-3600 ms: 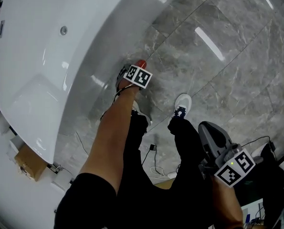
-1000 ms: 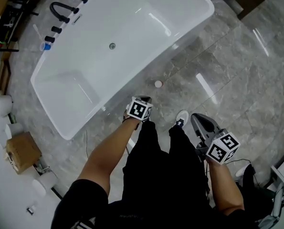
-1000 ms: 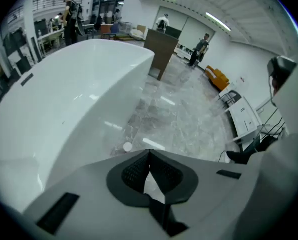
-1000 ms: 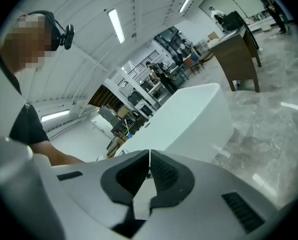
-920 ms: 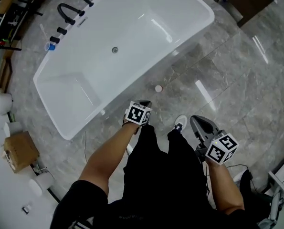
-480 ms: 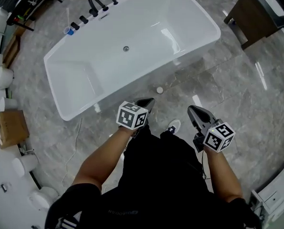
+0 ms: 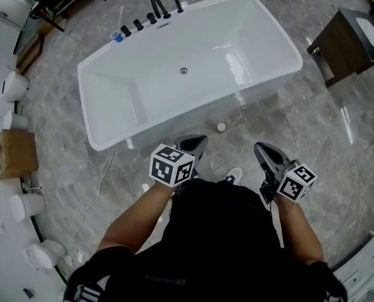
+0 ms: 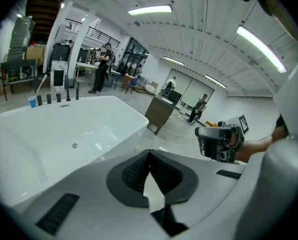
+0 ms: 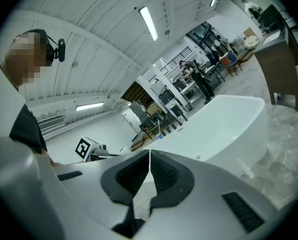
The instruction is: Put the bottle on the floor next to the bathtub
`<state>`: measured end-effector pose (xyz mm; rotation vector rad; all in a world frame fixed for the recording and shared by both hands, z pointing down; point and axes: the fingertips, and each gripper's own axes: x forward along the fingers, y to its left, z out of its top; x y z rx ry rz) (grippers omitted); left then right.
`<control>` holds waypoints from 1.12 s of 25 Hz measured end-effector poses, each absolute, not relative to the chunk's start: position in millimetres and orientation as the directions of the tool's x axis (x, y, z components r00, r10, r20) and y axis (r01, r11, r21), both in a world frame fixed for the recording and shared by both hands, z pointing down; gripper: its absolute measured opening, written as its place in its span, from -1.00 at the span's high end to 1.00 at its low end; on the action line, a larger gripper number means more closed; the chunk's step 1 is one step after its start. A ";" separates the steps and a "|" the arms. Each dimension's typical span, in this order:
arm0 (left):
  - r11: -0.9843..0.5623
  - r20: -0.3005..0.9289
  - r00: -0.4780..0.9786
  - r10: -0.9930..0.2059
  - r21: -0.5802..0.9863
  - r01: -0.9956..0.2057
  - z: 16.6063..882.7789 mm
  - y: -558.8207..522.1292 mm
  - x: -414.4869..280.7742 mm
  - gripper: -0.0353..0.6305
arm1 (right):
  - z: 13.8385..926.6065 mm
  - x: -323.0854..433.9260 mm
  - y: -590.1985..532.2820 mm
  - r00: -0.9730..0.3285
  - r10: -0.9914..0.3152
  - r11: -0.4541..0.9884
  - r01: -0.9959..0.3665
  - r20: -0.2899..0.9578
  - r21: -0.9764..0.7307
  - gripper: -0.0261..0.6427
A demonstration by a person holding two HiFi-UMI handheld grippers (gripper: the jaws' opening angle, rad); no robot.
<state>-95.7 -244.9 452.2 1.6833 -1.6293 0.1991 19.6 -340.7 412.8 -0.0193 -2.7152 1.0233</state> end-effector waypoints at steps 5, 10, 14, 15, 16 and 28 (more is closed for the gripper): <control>0.094 0.566 0.185 -0.803 0.427 -0.900 429.5 -212.6 -107.7 0.85 | 394.7 7.2 -310.7 -0.961 0.052 0.806 -0.120 0.271 -0.580 0.81; 0.037 0.512 0.220 -0.830 0.446 -0.894 406.8 -184.2 -111.7 0.85 | 381.9 -6.2 -273.3 -0.954 -0.018 0.826 -0.183 0.301 -0.533 0.81; -0.003 0.503 0.244 -0.829 0.431 -0.902 403.2 -162.6 -115.3 0.85 | 376.5 -7.4 -249.7 -0.949 -0.062 0.824 -0.224 0.309 -0.521 0.81; -0.007 0.503 0.247 -0.828 0.431 -0.902 403.5 -158.1 -116.2 0.85 | 376.1 -5.7 -244.9 -0.947 -0.070 0.823 -0.233 0.314 -0.518 0.81; -0.010 0.501 0.250 -0.828 0.433 -0.901 403.3 -154.4 -117.0 0.85 | 376.1 -3.7 -240.9 -0.945 -0.078 0.823 -0.242 0.319 -0.515 0.81; -0.060 0.475 0.268 -0.838 0.409 -0.911 393.9 -128.4 -115.3 0.85 | 369.7 12.5 -210.7 -0.929 -0.170 0.822 -0.318 0.329 -0.473 0.81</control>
